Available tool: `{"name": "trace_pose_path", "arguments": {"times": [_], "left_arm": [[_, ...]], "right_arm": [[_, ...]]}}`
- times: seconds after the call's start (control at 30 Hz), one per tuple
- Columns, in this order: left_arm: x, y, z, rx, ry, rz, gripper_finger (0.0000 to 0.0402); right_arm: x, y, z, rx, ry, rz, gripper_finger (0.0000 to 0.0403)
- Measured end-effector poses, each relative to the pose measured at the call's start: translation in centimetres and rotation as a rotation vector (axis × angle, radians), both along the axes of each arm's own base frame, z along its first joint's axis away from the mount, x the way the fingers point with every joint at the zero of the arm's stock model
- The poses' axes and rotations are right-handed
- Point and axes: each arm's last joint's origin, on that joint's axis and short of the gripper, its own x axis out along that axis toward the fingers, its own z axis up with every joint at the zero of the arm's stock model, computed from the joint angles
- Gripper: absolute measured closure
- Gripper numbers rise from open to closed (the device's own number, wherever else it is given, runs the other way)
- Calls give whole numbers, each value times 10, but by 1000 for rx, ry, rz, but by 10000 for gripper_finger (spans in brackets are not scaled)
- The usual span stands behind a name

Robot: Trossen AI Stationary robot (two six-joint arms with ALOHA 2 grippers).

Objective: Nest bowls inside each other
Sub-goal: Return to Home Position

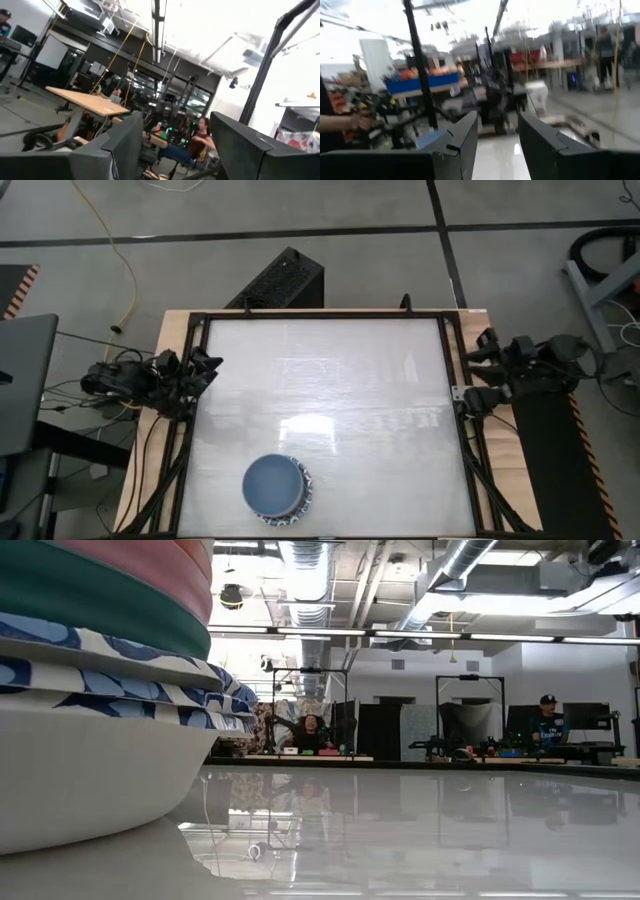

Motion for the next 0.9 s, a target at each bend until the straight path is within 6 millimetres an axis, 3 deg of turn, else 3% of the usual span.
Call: {"name": "trace_pose_path", "arguments": {"times": [0.17,0.47,0.9], "left_arm": [[4,-1,-21,-27,14,-15,181],[16,-3,-56,-116,105,11,181],[23,-3,-77,-108,324,85,181]], "right_arm": [[19,5,-22,50,69,17,241],[68,17,-84,47,102,11,241],[88,21,-136,14,208,-1,241]]}}
